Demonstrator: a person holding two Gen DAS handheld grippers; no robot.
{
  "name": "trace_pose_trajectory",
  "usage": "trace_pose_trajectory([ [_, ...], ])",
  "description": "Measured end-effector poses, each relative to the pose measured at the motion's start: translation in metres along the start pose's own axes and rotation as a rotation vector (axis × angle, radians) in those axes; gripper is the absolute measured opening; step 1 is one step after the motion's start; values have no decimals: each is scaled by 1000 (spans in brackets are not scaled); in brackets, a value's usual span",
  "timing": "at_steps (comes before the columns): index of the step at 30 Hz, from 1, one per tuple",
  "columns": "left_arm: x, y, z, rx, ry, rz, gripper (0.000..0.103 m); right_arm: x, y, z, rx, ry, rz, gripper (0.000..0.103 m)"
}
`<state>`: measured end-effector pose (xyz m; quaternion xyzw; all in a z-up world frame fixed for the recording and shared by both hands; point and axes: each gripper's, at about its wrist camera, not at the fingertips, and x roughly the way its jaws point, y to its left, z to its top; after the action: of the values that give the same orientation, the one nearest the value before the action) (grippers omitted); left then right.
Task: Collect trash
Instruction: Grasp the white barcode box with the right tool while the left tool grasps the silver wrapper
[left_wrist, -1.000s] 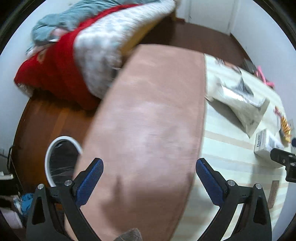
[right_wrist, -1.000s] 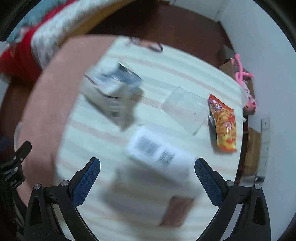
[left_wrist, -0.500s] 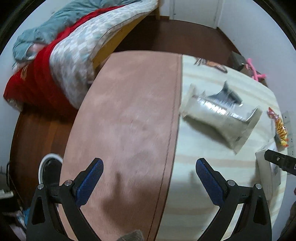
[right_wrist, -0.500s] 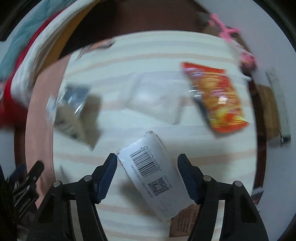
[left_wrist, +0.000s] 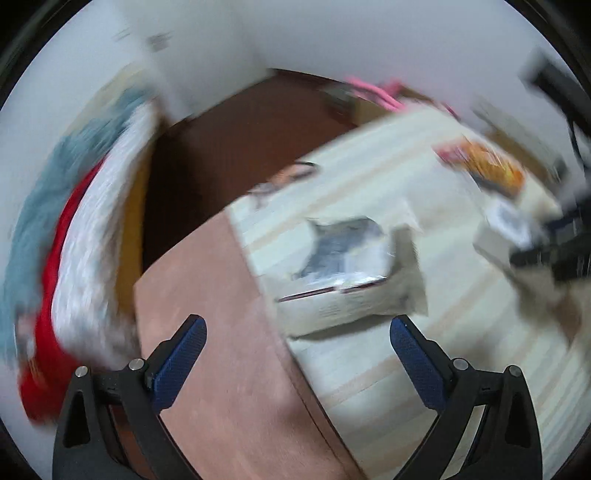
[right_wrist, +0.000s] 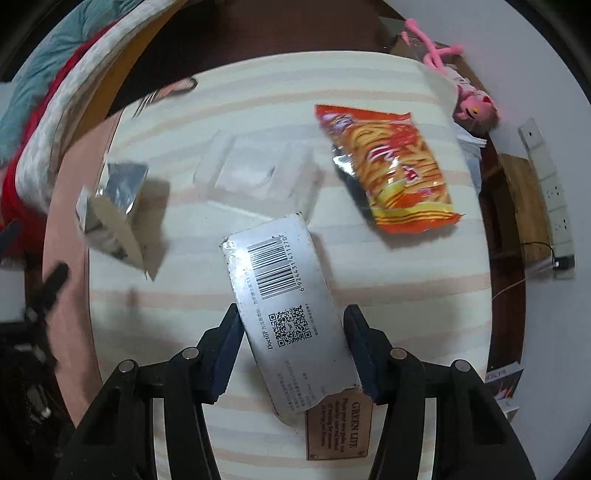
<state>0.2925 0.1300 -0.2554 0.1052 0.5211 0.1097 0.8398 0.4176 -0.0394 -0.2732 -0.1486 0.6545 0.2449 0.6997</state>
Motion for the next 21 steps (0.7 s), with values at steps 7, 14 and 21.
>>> trace_pose_trajectory([
  [7, 47, -25, 12, 284, 77, -4, 79, 12, -5, 14, 23, 24, 8, 58],
  [14, 45, -35, 10, 281, 87, -73, 11, 28, -9, 17, 18, 38, 12, 57],
  [21, 18, -27, -2, 41, 49, -132, 5, 24, -10, -2, 24, 12, 62, 50],
])
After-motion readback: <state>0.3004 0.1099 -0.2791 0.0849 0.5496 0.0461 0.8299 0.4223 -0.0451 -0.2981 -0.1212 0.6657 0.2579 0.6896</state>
